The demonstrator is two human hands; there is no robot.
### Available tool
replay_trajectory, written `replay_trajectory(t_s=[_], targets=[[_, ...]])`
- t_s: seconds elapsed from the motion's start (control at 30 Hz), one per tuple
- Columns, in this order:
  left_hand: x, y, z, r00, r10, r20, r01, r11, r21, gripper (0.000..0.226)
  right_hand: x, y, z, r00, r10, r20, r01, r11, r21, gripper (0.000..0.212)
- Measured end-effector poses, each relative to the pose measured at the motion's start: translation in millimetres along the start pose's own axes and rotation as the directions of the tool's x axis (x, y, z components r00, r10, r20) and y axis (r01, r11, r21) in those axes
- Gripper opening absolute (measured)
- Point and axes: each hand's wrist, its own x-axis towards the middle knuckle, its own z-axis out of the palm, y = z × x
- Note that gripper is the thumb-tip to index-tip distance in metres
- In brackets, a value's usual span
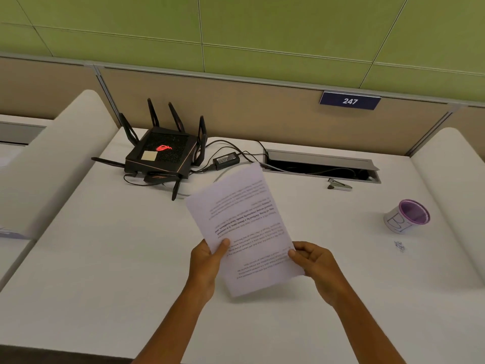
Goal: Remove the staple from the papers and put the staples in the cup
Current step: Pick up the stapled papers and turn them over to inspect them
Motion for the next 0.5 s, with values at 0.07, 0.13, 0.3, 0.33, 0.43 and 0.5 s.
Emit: replay_trajectory(t_s=[0.07, 0.13, 0.3, 0.33, 0.43, 0.5], targets=[[-3, -2, 0, 1.0, -0.019, -0.018, 0.016, 0.993, -0.113, 0.034, -4, 8, 3, 1.0, 0.014, -0.014, -0.012, 0.993, 0.115, 0.028], [-7, -5, 2, 0.998, -0.048, -0.035, 0.039, 0.977, -0.211, 0.042, -8, 18, 15, 0.999, 0.034, -0.035, -0.025, 0.974, 0.226, 0.036], [-21, -18, 21, 0.996, -0.091, -0.023, 0.081, 0.952, -0.295, 0.044, -9, 30, 46, 0.985, 0.085, -0.152, -0.036, 0.953, 0.3, 0.033], [-23, -21, 25, 0.995, -0.094, -0.012, 0.087, 0.955, -0.285, 0.044, -8, 31, 46, 0.978, 0.092, -0.189, -0.033, 0.956, 0.291, 0.03], [-25, -23, 22, 0.997, -0.083, 0.006, 0.082, 0.972, -0.22, 0.043, -4, 30, 39, 0.966, 0.08, -0.246, -0.024, 0.974, 0.224, 0.024], [-22, -22, 10, 0.998, -0.069, -0.001, 0.068, 0.983, -0.169, 0.043, -2, 28, 27, 0.965, 0.056, -0.257, -0.022, 0.991, 0.132, 0.022]])
